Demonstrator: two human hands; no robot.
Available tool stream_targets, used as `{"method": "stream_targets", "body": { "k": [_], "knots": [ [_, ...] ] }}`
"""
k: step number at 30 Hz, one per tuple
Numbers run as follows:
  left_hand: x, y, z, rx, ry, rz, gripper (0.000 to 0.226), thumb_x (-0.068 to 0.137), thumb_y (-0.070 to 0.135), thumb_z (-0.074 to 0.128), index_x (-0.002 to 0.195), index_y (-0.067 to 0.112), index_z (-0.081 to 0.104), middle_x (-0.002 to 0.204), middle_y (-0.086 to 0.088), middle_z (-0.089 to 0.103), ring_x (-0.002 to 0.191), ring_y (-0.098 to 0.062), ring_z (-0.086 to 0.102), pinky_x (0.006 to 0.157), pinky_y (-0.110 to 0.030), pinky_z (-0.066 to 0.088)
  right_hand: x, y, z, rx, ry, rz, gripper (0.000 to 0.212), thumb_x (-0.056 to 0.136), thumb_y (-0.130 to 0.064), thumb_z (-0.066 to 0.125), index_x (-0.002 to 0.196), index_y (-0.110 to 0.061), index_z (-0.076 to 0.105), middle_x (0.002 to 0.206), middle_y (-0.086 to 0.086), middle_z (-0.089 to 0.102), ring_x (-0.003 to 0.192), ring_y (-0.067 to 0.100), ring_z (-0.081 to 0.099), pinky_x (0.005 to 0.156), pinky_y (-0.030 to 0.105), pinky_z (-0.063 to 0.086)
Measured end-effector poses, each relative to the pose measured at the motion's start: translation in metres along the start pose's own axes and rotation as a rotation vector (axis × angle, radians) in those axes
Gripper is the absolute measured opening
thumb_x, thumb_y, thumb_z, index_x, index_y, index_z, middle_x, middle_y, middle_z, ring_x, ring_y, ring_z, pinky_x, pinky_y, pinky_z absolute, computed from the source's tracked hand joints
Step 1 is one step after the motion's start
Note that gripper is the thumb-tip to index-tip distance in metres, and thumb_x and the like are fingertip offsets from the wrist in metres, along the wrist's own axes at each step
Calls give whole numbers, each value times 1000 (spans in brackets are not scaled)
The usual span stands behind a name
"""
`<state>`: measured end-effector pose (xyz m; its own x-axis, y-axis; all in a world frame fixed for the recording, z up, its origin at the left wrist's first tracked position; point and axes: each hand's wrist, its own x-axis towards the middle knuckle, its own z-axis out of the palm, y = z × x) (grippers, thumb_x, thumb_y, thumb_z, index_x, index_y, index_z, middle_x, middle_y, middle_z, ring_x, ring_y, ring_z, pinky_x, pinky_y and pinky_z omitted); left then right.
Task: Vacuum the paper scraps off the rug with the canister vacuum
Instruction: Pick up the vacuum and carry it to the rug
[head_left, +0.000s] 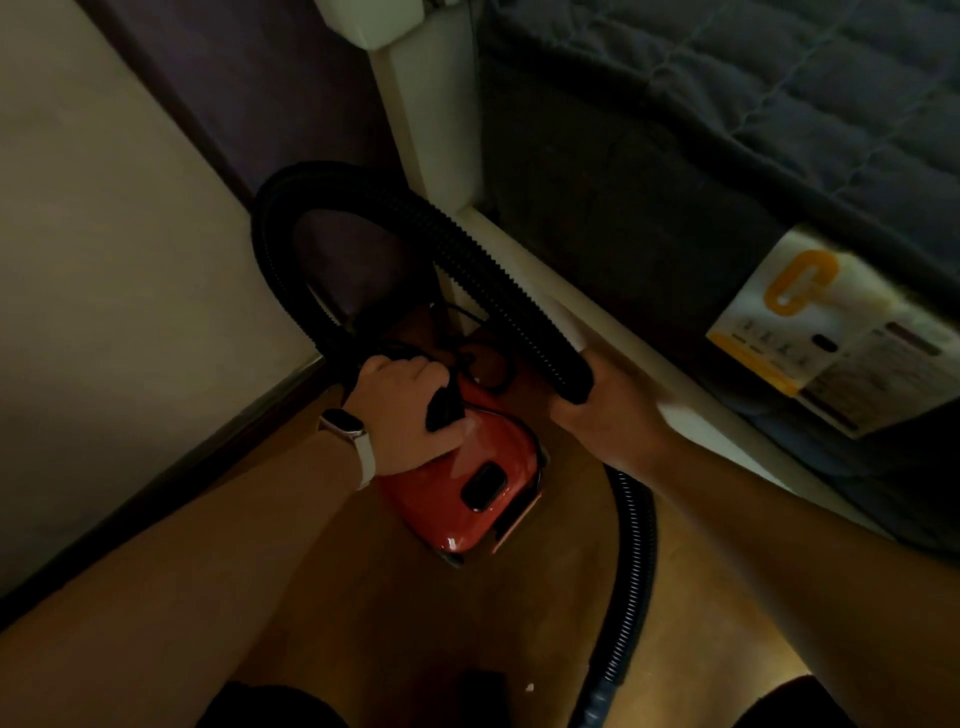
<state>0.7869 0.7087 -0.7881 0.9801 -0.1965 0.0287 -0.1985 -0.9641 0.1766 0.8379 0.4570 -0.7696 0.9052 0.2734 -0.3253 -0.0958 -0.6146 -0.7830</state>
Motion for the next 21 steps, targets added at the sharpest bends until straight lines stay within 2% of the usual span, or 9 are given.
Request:
{"method": "stream_targets", "body": {
  "k": [2,4,6,10,13,17,21],
  "knots": [
    [12,4,-5,14,-124,-80,72,76,70,46,128,20,51,122,-2,54,111,-23,52,97,-39,33,-3,-4,-10,-64,18,21,24,85,-24,70,104,-20,57,84,-7,62,77,13,63,69,33,54],
    [29,7,-5,139,-252,-148,75,77,63,54,140,23,42,141,-5,41,128,-25,39,102,-41,33,-4,-8,-14,-62,19,17,25,84,-28,70,106,-21,59,85,-7,64,79,14,64,73,37,57],
    [43,10,-3,235,-384,-181,71,78,56,56,140,24,43,145,-4,38,133,-26,33,105,-42,30,-2,-10,-15,-32,26,1,27,83,-29,70,107,-20,61,83,-5,65,78,15,65,74,39,58],
    [54,13,-1,242,-526,-214,51,81,41,55,130,30,49,133,-3,46,126,-26,37,102,-41,28,-1,-11,-13,-7,28,-18,31,81,-29,71,108,-18,61,87,-2,68,81,18,67,75,40,59],
    [55,18,-3,220,-520,-209,26,85,34,56,111,33,54,128,-2,48,121,-25,40,98,-39,29,-2,-11,-12,-5,38,-23,26,80,-28,73,101,-16,61,85,0,68,79,18,66,75,40,58],
    [54,22,0,265,-473,-151,36,92,35,53,125,22,57,133,-3,48,122,-25,42,100,-38,32,-6,-13,-15,7,40,-38,25,80,-29,72,96,-15,59,83,3,67,77,21,66,70,37,55],
    [41,23,-8,240,-247,-37,28,98,34,48,116,15,57,114,-3,60,108,-22,54,101,-33,30,-11,-11,-19,35,18,-42,24,83,-30,71,98,-16,60,85,8,68,77,24,67,67,41,56]
  ]
}}
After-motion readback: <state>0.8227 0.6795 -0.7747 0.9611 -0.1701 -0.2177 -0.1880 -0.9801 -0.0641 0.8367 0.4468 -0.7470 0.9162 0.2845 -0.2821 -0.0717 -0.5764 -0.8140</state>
